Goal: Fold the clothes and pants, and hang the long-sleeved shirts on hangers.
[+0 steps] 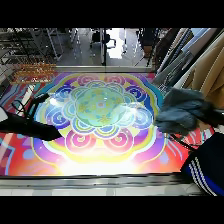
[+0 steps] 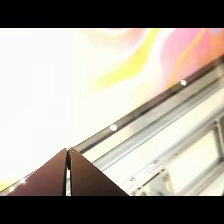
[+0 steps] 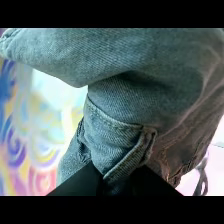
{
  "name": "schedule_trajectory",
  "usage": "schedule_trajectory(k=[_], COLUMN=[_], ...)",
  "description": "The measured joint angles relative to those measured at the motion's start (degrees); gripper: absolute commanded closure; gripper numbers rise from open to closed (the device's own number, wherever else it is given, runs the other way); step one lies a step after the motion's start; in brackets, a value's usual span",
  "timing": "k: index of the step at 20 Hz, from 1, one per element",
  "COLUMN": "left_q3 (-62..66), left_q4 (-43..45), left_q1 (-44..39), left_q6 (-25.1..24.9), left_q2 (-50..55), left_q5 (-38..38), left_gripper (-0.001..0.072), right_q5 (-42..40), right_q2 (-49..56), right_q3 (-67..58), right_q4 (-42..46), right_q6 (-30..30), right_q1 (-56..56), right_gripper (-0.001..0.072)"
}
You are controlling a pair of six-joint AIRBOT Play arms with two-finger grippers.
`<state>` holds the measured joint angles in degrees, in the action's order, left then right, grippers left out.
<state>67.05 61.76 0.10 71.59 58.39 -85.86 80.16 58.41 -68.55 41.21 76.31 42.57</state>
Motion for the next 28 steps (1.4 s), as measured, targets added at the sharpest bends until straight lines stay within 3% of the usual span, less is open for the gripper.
schedule_trajectory(k=[3, 6, 11, 12, 13, 14, 15, 22, 28], left_q3=[-0.6, -2.7, -6.3, -6.5, -6.8, -6.9, -7.0, -7.3, -7.2], left_q4=[2.6, 4.0, 5.1, 5.2, 5.3, 5.4, 5.4, 5.5, 9.3], left_q1=[1.6, 2.8, 3.5, 3.6, 3.6, 3.6, 3.7, 3.6, 3.6], left_q6=[0.0, 0.0, 0.0, 0.0, 0.0, 0.0, 0.0, 0.0, 0.0], left_q2=[-1.8, -2.5, -1.6, -1.0, -0.3, 0.3, 0.9, 2.5, 2.6], left_q5=[-0.3, 0.9, 4.3, 4.9, 5.5, 5.9, 6.3, 6.6, 6.4], left_gripper=[0.0695, 0.0696, 0.0695, 0.0695, 0.0695, 0.0695, 0.0695, 0.0695, 0.0694], right_q5=[4.9, 10.0, 8.4, 7.9, 7.1, 6.2, 5.0, 5.2, 9.3], right_q2=[-1.7, -1.1, 3.6, 5.3, 7.1, 8.7, 10.1, 13.0, 13.3], right_q3=[0.6, 1.2, 1.6, 1.7, 1.7, 1.7, 1.7, -8.6, -20.0], right_q4=[1.4, 8.5, 25.7, 28.5, 31.5, 34.1, 37.2, 44.2, 29.5], right_q6=[-1.4, -2.9, -3.8, -3.8, -3.8, -3.7, -3.4, -1.5, -0.3], right_q1=[21.0, 37.1, 48.3, 48.4, 48.0, 47.2, 46.0, 36.1, 18.3], right_gripper=[0.066, 0.066, 0.0656, 0.0654, 0.0552, 0.033, 0.0055, 0.0025, 0.0027])
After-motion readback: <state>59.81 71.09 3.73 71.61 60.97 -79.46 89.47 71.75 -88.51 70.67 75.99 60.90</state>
